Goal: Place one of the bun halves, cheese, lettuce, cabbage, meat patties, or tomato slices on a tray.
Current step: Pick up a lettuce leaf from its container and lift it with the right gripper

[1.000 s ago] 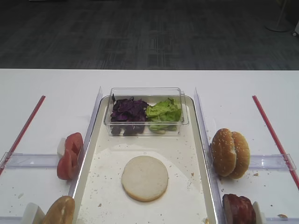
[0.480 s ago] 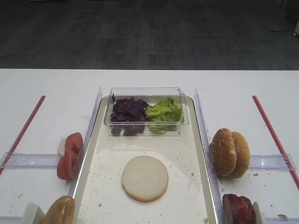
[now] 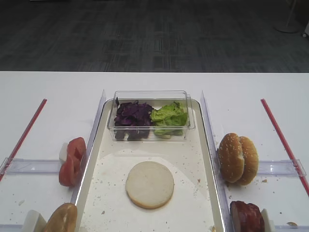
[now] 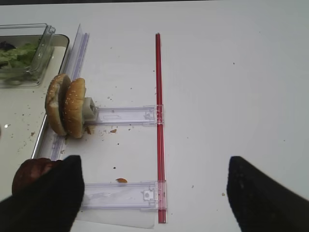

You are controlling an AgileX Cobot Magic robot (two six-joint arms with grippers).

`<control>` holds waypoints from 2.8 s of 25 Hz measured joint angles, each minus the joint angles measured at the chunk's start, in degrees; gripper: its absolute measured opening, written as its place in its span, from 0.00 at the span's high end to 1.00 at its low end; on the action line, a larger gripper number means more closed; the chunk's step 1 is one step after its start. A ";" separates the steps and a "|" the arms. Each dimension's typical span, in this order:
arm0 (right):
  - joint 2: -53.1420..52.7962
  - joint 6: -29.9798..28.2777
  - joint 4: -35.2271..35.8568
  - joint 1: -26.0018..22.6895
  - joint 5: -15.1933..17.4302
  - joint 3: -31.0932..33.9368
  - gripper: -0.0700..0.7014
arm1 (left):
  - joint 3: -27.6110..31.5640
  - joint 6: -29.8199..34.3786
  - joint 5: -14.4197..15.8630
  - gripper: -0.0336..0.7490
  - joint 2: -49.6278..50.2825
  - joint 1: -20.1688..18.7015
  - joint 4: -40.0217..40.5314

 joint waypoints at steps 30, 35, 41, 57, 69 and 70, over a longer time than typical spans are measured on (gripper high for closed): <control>57.03 -2.64 2.93 0.00 -6.40 -26.00 0.11 | 0.00 0.00 0.00 0.31 0.00 0.00 0.00; 70.72 -6.73 8.14 0.00 -6.95 -33.82 0.11 | 0.00 0.00 0.00 0.31 0.00 0.00 0.00; 86.26 -8.27 8.61 0.09 -7.27 -42.72 0.11 | 0.00 0.00 0.00 0.31 0.00 0.00 0.00; 110.01 -8.49 9.78 0.09 -5.66 -58.85 0.11 | 0.00 0.00 0.00 0.31 0.00 0.00 0.09; 110.13 -9.51 15.46 0.48 -5.39 -58.98 0.11 | 0.00 0.00 0.00 0.31 0.00 0.00 0.09; 110.13 -9.64 15.09 0.79 -5.39 -58.98 0.11 | 0.00 0.00 0.00 0.31 0.00 0.00 0.09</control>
